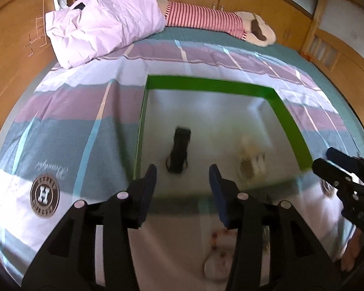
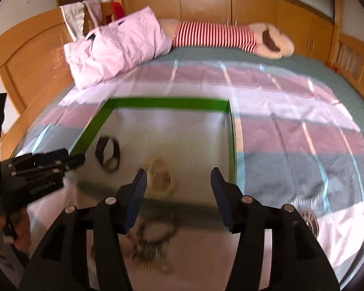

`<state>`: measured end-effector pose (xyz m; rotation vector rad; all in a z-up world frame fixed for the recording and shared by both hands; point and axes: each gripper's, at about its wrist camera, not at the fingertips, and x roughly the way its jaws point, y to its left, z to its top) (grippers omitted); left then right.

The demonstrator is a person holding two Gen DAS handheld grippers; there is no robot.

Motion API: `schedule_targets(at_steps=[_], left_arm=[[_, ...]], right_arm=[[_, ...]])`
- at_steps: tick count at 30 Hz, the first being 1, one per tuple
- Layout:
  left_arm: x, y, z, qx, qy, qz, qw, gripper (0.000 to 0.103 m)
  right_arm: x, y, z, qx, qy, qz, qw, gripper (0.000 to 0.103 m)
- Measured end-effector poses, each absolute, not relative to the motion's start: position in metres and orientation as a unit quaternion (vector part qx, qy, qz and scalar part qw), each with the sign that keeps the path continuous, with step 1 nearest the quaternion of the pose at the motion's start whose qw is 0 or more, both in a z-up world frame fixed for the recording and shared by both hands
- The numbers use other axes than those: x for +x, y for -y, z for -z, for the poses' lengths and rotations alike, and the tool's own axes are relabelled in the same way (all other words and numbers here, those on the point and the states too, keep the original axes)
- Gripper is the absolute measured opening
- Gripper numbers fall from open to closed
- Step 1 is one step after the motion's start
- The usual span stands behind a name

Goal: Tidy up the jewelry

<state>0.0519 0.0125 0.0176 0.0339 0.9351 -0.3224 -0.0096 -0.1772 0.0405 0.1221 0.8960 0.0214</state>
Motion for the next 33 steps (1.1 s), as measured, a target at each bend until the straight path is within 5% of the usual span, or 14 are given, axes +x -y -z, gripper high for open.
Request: schedule_targets(at_steps=[5, 7, 17, 18, 20, 22, 31, 33], left_arm=[[0.024, -0.02, 0.006, 0.031, -0.493, 0.162, 0.854, 0.048], [0.014, -0.017, 0.027, 0.049, -0.523, 0.159, 0.836, 0.048], [-0.005, 0.011, 0.049, 0.105, -0.548, 0.218, 0.8, 0.058], [-0.008, 0.014, 0.051, 0.106, -0.552, 0.223, 0.797, 0.058], [-0.01, 0.017, 0.054, 0.113, -0.553, 0.231, 0.792, 0.058], [-0.012, 0.019, 0.053, 0.109, -0.551, 0.244, 0.791, 0.053], [-0.023, 0.033, 0.058, 0.112, -0.555, 0.286, 0.773, 0.042], [-0.023, 0.037, 0.064, 0.119, -0.558, 0.28, 0.772, 0.023]], right_arm=[[-0.029, 0.191, 0.0, 0.084, -0.515, -0.017, 0.853, 0.052], [-0.023, 0.19, 0.018, 0.101, -0.543, -0.025, 0.834, 0.036], [0.005, 0.161, 0.058, 0.083, -0.553, 0.005, 0.829, 0.035], [0.005, 0.161, 0.058, 0.081, -0.552, 0.01, 0.83, 0.033], [0.003, 0.163, 0.054, 0.085, -0.543, 0.013, 0.835, 0.012], [0.001, 0.167, 0.051, 0.093, -0.538, 0.02, 0.837, 0.003], [-0.002, 0.176, 0.044, 0.118, -0.522, 0.023, 0.845, 0.001], [0.0, 0.168, 0.043, 0.101, -0.521, 0.02, 0.848, 0.002]])
